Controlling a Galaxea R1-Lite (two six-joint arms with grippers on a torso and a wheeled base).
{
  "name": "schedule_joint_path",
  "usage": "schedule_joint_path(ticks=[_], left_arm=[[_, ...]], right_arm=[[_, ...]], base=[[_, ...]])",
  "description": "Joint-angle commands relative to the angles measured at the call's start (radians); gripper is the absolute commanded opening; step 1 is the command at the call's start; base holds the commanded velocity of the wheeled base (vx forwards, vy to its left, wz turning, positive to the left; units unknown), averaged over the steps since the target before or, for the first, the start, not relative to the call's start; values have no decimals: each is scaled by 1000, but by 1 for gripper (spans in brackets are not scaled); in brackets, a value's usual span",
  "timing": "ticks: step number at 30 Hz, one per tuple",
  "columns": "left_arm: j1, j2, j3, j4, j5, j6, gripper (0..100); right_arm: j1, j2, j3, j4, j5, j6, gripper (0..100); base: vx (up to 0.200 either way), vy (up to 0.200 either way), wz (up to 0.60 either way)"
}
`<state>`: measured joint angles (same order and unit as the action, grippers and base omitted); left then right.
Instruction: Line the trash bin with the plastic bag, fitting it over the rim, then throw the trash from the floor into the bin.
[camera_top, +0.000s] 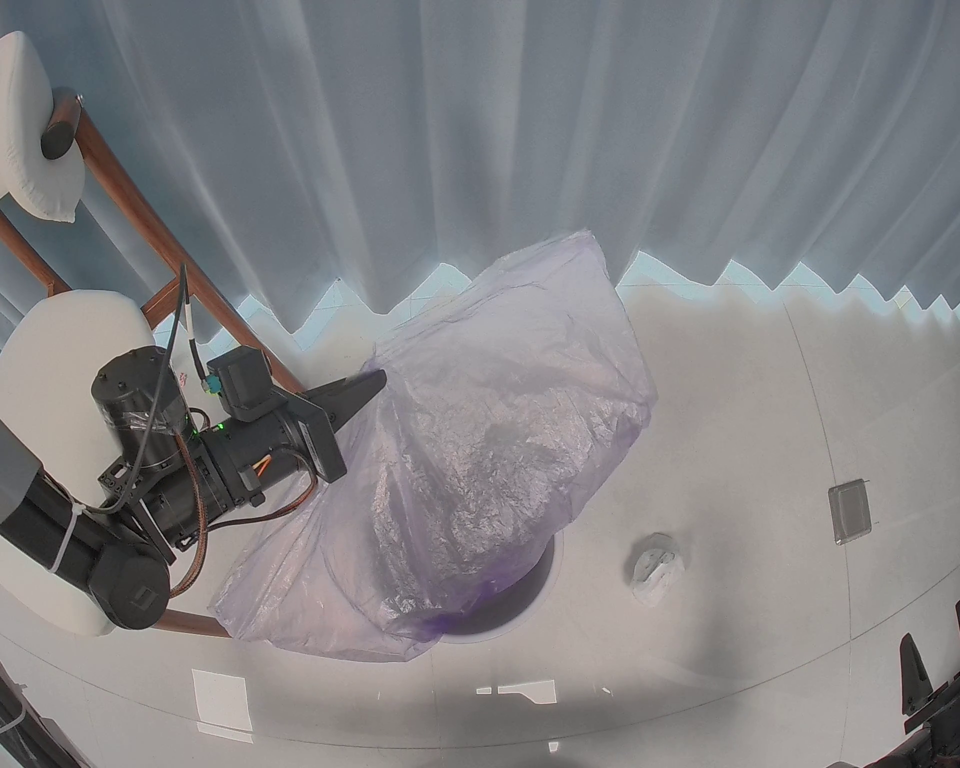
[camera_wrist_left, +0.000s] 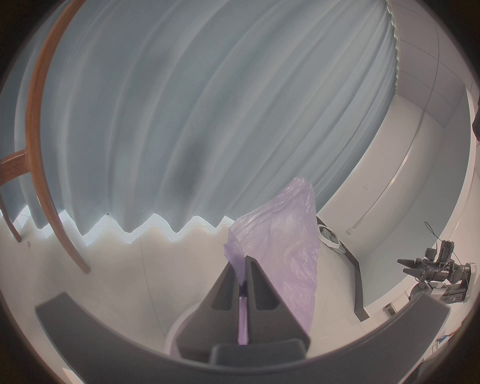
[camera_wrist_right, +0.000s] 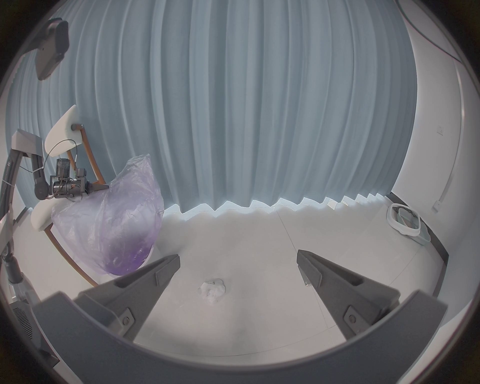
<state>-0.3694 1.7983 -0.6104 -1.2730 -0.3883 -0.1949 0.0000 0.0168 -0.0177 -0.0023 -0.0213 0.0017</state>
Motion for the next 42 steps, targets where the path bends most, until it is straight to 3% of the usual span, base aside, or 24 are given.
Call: schedule_joint_path(ticks=[1,17,42], left_arm=[[-28,13,11,-2,0,5,0],[-17,98,5,-23,20,58,0],[23,161,-37,-32,51,61,0]], right_arm=[[0,-15,18,-1,0,0,100],[0,-15,18,1,0,0,100],[0,-15,18,-1,0,0,100]], base=[[0,0,0],[0,0,0],[0,0,0]])
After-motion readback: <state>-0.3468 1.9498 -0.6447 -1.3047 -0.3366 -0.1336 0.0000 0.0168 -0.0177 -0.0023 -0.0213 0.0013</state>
